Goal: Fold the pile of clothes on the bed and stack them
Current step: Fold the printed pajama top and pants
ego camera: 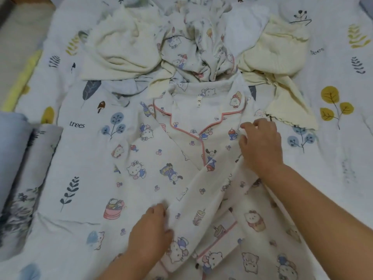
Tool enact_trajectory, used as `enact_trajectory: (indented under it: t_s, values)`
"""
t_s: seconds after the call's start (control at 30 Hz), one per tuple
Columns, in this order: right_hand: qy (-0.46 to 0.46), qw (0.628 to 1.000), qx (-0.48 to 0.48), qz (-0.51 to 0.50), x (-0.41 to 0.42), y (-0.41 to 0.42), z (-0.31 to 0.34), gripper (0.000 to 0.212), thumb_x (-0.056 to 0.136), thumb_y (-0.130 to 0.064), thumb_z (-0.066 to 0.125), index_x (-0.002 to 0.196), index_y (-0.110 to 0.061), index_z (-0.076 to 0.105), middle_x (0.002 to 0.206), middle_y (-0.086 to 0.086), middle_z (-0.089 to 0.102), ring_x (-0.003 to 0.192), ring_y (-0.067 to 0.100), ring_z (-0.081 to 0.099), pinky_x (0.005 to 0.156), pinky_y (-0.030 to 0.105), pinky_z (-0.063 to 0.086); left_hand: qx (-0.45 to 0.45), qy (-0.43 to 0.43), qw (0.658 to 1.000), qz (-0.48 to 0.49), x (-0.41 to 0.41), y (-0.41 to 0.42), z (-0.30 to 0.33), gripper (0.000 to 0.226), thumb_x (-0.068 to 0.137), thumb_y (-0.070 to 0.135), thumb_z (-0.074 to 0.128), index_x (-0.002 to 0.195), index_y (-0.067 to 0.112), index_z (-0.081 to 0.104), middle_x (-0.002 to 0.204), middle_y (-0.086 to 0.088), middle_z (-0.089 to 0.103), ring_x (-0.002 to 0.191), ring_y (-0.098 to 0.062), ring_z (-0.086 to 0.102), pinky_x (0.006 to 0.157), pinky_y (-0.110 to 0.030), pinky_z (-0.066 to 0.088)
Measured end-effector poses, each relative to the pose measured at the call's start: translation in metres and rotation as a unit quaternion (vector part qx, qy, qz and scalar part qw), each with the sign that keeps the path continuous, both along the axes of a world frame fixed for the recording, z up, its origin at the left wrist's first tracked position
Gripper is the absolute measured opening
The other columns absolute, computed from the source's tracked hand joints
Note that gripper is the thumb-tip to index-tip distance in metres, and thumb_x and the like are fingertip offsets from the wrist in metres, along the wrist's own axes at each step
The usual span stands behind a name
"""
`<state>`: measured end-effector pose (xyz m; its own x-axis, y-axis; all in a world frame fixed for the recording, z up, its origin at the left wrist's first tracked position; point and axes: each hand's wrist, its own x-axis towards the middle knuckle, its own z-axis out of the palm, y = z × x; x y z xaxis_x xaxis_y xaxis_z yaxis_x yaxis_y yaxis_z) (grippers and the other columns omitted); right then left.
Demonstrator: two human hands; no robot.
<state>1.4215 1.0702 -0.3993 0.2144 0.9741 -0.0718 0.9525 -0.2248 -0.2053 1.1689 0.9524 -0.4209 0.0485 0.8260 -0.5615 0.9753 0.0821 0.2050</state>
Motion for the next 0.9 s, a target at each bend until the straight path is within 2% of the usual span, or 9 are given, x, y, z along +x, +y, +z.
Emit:
enact_trajectory:
  t_s: [0.1, 0.2, 0.3, 0.47, 0.6, 0.7, 0.77, 0.83, 0.9]
  values:
    - [-0.108, 0.986, -0.102, 0.077, 0.008, 0.030, -0.018, 0.051, 0.094, -0.015, 0.044, 0.143, -0.020, 0.031, 0.120, 0.018, 0.043, 0.112, 0.034, 0.040, 0.087, 0.039, 0.035, -0.027, -0.070, 0.997, 0.015, -0.029, 0.013, 0.001, 0.028, 0.088, 0.018, 0.050, 0.069, 0.032, 0.035, 0.068, 0.010, 0.045, 0.064, -0.004, 0.045, 0.057, -0.019, 0.033]
    - [-0.142, 0.965, -0.205, 0.085, 0.023, 0.048, -0.027, 0.037, 0.094, -0.018, 0.043, 0.131, -0.016, 0.042, 0.111, 0.016, 0.049, 0.104, 0.033, 0.048, 0.079, 0.037, 0.038, -0.088, -0.206, 0.971, 0.086, -0.062, 0.019, 0.007, 0.016, 0.091, 0.011, 0.054, 0.087, 0.025, 0.057, 0.073, 0.006, 0.061, 0.067, 0.001, 0.055, 0.060, -0.010, 0.038]
    - [-0.106, 0.987, -0.119, 0.022, 0.037, 0.064, -0.031, 0.025, 0.096, -0.011, 0.036, 0.112, -0.001, 0.052, 0.097, 0.020, 0.056, 0.091, 0.035, 0.055, 0.066, 0.035, 0.035, -0.111, -0.271, 0.934, 0.203, -0.085, 0.027, 0.007, 0.017, 0.091, 0.010, 0.059, 0.074, 0.007, 0.060, 0.065, -0.005, 0.064, 0.057, -0.009, 0.055, 0.056, -0.020, 0.041]
    - [0.025, 0.995, 0.003, -0.094, 0.021, 0.065, -0.033, 0.045, 0.093, -0.018, 0.050, 0.132, -0.001, 0.036, 0.118, 0.030, 0.047, 0.108, 0.045, 0.046, 0.082, 0.048, 0.038, 0.043, -0.192, 0.925, 0.326, -0.087, 0.042, -0.010, 0.021, 0.083, 0.030, 0.069, 0.092, 0.014, 0.058, 0.083, -0.005, 0.065, 0.076, -0.015, 0.060, 0.064, -0.025, 0.042]
    - [0.039, 0.998, 0.052, -0.022, -0.001, 0.025, -0.041, 0.065, 0.090, -0.028, 0.055, 0.145, -0.008, 0.026, 0.145, 0.026, 0.030, 0.133, 0.039, 0.029, 0.105, 0.050, 0.028, 0.017, -0.224, 0.897, 0.381, -0.084, 0.035, -0.018, 0.045, 0.077, 0.030, 0.075, 0.109, 0.026, 0.045, 0.096, 0.005, 0.057, 0.090, -0.007, 0.056, 0.068, -0.019, 0.041]
    - [-0.071, 0.978, -0.133, 0.146, 0.009, -0.012, -0.062, 0.068, 0.096, -0.049, 0.028, 0.151, -0.021, 0.000, 0.158, 0.009, -0.004, 0.146, 0.028, -0.003, 0.115, 0.050, 0.006, 0.002, -0.194, 0.929, 0.315, -0.094, 0.026, -0.026, 0.027, 0.079, 0.009, 0.071, 0.098, 0.022, 0.057, 0.093, 0.001, 0.063, 0.093, -0.018, 0.060, 0.070, -0.021, 0.041]
    - [-0.106, 0.959, -0.226, 0.133, 0.031, -0.021, -0.074, 0.067, 0.094, -0.057, 0.013, 0.148, -0.029, -0.014, 0.155, -0.003, -0.020, 0.144, 0.022, -0.015, 0.116, 0.051, 0.000, 0.035, -0.147, 0.947, 0.285, -0.097, 0.022, -0.025, 0.015, 0.081, 0.015, 0.070, 0.090, 0.019, 0.059, 0.087, 0.005, 0.064, 0.087, -0.020, 0.061, 0.066, -0.022, 0.041]
    - [-0.048, 0.978, -0.186, 0.082, 0.037, -0.023, -0.069, 0.067, 0.096, -0.051, 0.023, 0.151, -0.020, -0.001, 0.158, 0.003, -0.009, 0.145, 0.025, -0.006, 0.115, 0.052, 0.006, 0.094, -0.073, 0.965, 0.232, -0.094, 0.019, -0.022, 0.021, 0.084, 0.025, 0.067, 0.101, 0.018, 0.057, 0.093, 0.004, 0.061, 0.086, -0.018, 0.059, 0.067, -0.025, 0.041]
    - [0.015, 0.998, -0.053, 0.029, 0.028, -0.029, -0.057, 0.058, 0.096, -0.034, 0.043, 0.145, -0.007, 0.027, 0.153, 0.020, 0.018, 0.141, 0.035, 0.016, 0.111, 0.054, 0.020, 0.149, -0.031, 0.972, 0.177, -0.086, 0.015, -0.019, 0.035, 0.088, 0.030, 0.060, 0.116, 0.010, 0.055, 0.108, -0.004, 0.058, 0.096, -0.022, 0.056, 0.077, -0.031, 0.044]
